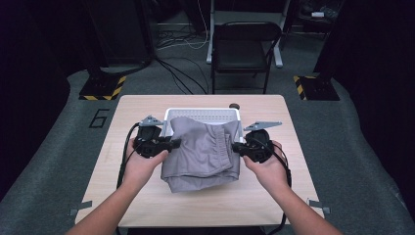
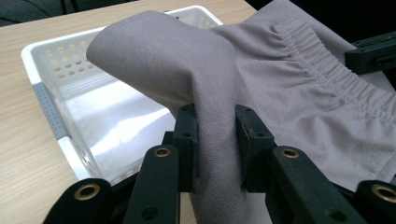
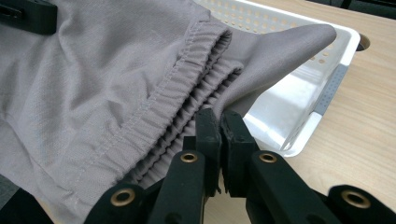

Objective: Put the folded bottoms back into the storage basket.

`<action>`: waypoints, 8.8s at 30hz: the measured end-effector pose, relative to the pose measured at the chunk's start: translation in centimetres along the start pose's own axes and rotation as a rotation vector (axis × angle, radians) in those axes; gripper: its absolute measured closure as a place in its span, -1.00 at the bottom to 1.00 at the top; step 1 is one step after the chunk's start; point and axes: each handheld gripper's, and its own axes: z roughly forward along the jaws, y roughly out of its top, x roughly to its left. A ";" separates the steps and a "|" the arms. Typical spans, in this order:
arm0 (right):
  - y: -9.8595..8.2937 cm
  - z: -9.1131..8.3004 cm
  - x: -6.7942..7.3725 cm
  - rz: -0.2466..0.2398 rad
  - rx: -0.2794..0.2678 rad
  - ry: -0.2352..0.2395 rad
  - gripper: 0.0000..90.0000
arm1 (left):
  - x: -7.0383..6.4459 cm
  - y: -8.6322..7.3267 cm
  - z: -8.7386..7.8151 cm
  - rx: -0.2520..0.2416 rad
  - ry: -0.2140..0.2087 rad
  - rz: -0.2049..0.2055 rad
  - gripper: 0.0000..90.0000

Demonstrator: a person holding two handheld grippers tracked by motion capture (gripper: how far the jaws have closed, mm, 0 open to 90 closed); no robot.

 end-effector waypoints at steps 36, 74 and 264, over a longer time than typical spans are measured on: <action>6.1 1.9 -2.7 0.021 0.015 -0.065 0.94 | 3.1 5.5 2.4 -0.009 0.043 -0.010 0.60; 8.8 6.4 -5.1 0.010 0.030 -0.128 0.94 | 7.1 6.5 6.3 -0.013 0.066 -0.071 0.60; -8.4 5.1 -1.7 -0.025 0.034 -0.001 -0.04 | 5.4 -10.6 3.0 0.021 0.006 -0.043 -0.18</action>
